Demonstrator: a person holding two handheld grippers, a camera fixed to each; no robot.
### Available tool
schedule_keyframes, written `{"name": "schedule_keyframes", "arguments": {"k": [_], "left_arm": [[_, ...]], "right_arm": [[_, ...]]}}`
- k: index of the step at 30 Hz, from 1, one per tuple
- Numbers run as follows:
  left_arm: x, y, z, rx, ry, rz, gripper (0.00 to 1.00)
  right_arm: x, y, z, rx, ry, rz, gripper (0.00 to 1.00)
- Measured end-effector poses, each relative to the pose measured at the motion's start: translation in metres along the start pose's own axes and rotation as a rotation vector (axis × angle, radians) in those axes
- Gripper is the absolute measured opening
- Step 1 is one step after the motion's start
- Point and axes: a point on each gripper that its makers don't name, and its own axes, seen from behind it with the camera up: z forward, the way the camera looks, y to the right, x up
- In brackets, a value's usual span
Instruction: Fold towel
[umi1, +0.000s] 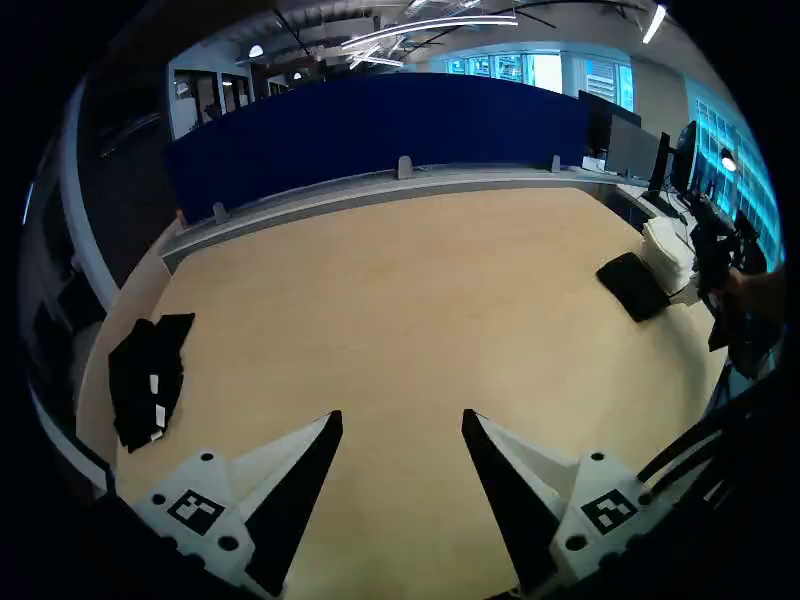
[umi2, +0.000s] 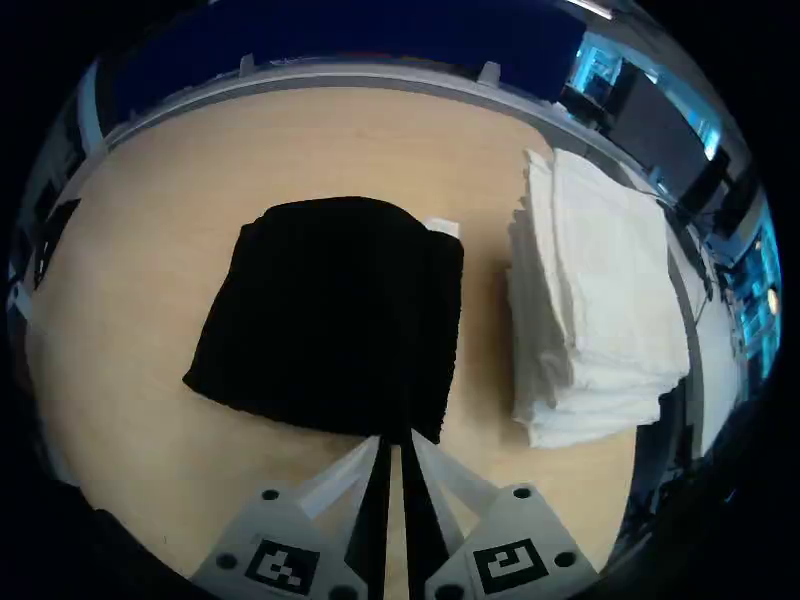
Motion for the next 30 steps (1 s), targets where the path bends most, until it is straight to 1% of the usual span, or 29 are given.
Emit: {"name": "schedule_keyframes", "arguments": {"k": [5, 10, 14, 16, 22, 24, 26, 28, 30], "left_arm": [[0.000, 0.001, 0.001, 0.001, 0.000, 0.001, 0.88], [0.001, 0.000, 0.001, 0.002, 0.001, -0.003, 0.88], [0.002, 0.001, 0.001, 0.001, 0.002, -0.004, 0.88], [0.002, 0.001, 0.001, 0.001, 0.002, -0.002, 0.88], [0.003, 0.001, 0.001, -0.002, 0.004, 0.002, 0.88], [0.003, 0.001, 0.002, -0.003, 0.005, 0.001, 0.88], [0.003, 0.001, 0.002, -0.005, 0.005, -0.001, 0.88], [0.004, 0.001, 0.002, -0.006, 0.006, -0.001, 0.88], [0.004, 0.001, 0.002, -0.005, 0.007, 0.000, 0.88]], "right_arm": [[0.000, 0.000, 0.002, -0.003, -0.001, -0.007, 0.07], [0.001, 0.000, 0.002, -0.002, 0.006, 0.000, 0.08], [0.003, 0.004, 0.001, -0.013, 0.018, 0.011, 0.23], [0.004, 0.007, -0.001, -0.024, 0.026, 0.013, 0.39], [0.006, 0.012, -0.007, -0.041, 0.045, 0.013, 0.65], [0.008, 0.012, -0.009, -0.041, 0.053, 0.014, 0.67], [0.011, 0.010, -0.011, -0.037, 0.063, 0.015, 0.74], [0.015, 0.007, -0.014, -0.030, 0.072, 0.013, 0.86], [0.019, 0.004, -0.016, -0.026, 0.082, 0.011, 0.88]]}}
